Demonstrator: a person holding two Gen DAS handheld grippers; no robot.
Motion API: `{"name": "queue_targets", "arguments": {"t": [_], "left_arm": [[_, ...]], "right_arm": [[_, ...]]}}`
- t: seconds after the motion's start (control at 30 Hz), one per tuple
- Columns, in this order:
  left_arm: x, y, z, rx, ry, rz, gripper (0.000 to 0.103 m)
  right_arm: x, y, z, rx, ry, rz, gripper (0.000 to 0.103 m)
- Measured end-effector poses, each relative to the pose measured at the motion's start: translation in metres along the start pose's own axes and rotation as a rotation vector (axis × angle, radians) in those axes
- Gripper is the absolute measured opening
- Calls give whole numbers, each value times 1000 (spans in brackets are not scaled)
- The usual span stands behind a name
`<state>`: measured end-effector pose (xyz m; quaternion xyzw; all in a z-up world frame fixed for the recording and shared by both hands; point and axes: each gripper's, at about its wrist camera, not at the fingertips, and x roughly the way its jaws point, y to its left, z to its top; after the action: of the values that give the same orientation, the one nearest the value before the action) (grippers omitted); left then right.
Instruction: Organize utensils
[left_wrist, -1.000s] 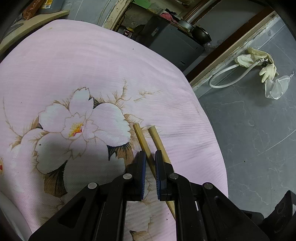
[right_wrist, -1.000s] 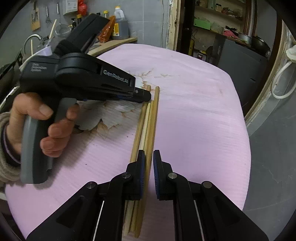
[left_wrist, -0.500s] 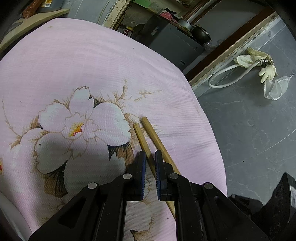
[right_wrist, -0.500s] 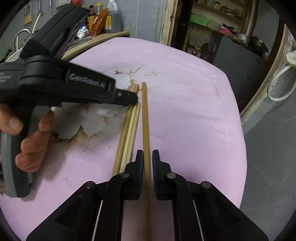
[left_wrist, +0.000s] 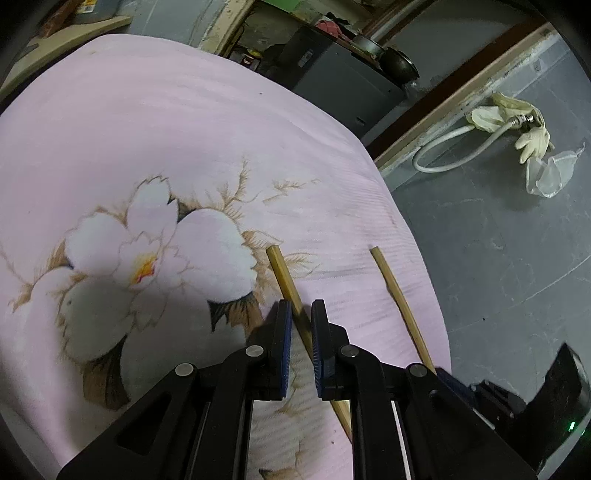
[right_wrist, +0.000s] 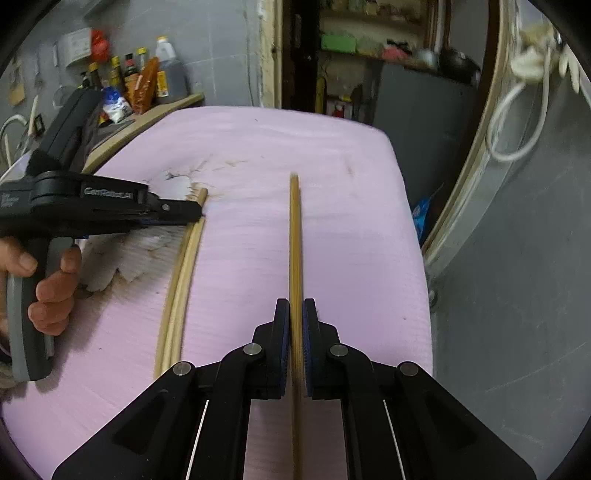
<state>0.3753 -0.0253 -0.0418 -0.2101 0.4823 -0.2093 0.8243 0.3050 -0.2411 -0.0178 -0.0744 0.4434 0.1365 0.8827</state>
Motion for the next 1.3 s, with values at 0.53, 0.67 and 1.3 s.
{"name": "queue_targets", "arguments": {"t": [0.53,0.67,1.3], "left_arm": [[-4,0,-5,3,-11,-13,0],[-8,-2,-12,32,-1,24,0],[-8,15,3,-123,-6,-98,14]], "right_arm": [[43,1,46,-1,70,46,6],[24,-3,35,29,2,74,5],[-1,-11,7,95,-68,138,6]]}}
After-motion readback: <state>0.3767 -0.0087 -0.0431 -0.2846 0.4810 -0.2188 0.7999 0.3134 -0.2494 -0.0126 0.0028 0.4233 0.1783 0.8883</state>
